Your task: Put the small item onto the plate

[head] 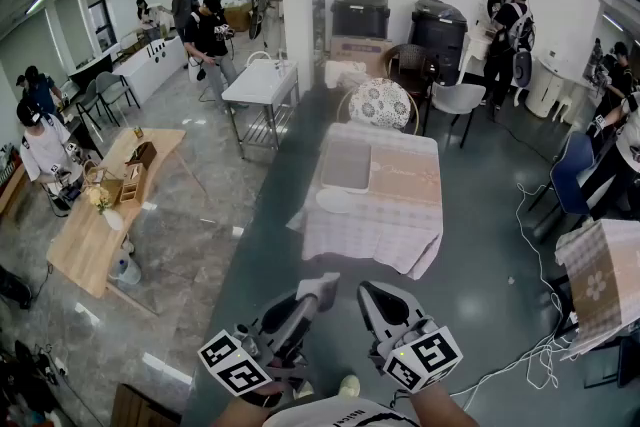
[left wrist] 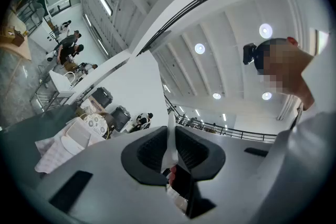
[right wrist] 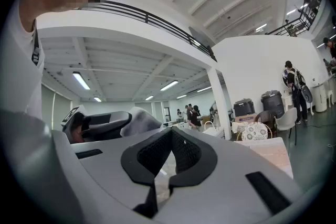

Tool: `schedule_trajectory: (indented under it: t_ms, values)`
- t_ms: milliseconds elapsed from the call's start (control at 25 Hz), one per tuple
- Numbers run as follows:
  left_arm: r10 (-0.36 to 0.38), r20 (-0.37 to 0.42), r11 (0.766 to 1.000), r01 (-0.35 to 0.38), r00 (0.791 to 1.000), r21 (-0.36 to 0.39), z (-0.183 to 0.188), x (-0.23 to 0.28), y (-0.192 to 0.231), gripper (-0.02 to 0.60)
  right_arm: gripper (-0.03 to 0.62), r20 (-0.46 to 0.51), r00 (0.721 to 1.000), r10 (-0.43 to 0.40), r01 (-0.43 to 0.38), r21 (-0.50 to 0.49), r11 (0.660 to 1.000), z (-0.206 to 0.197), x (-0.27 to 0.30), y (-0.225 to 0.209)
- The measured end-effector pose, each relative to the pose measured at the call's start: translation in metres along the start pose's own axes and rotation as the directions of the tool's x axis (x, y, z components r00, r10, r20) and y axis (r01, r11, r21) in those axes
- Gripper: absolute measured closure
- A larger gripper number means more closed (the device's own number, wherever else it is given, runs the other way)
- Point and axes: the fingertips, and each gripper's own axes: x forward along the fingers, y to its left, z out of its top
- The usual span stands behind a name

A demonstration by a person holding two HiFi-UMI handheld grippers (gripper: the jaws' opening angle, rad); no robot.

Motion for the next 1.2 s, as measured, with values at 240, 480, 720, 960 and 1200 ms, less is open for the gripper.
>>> schedule_trajectory:
  t_ms: [240, 480, 720, 960, 1200]
  values:
    - [0.001, -0.003, 1.000, -0.001, 1.000, 0.006, 0.001, 0.011, 0.000, 0.527, 0.580, 0.002, 1.000, 0.001, 0.000, -0.006, 1.000, 0.006, 0.003, -0.010]
    - [0.001, -0.008, 1.000, -0.001, 1.000, 0.004, -0.002, 0.015, 0.000, 0.526, 0.580, -0.001, 1.000, 0.015, -0.015, 0.011, 1.000, 0.005, 0.002, -0.012]
    - [-0.002, -0.025, 1.000, 0.002, 1.000, 0.004, -0.011, 0.016, 0.002, 0.526, 0.579, 0.028, 1.000, 0.004, -0.005, 0.044, 0.999, 0.001, -0.005, -0.019]
    - [0.020, -0.026, 1.000, -0.020, 0.999, 0.010, -0.015, 0.030, 0.006, 0.526, 0.579, 0.051, 0.999, 0.015, -0.018, 0.055, 0.998, 0.003, -0.012, -0.036]
    - [0.042, -0.039, 0.999, -0.041, 0.998, 0.024, -0.022, 0.047, 0.012, 0.526, 0.579, 0.052, 0.998, 0.023, -0.027, 0.075, 0.997, 0.000, -0.010, -0.056]
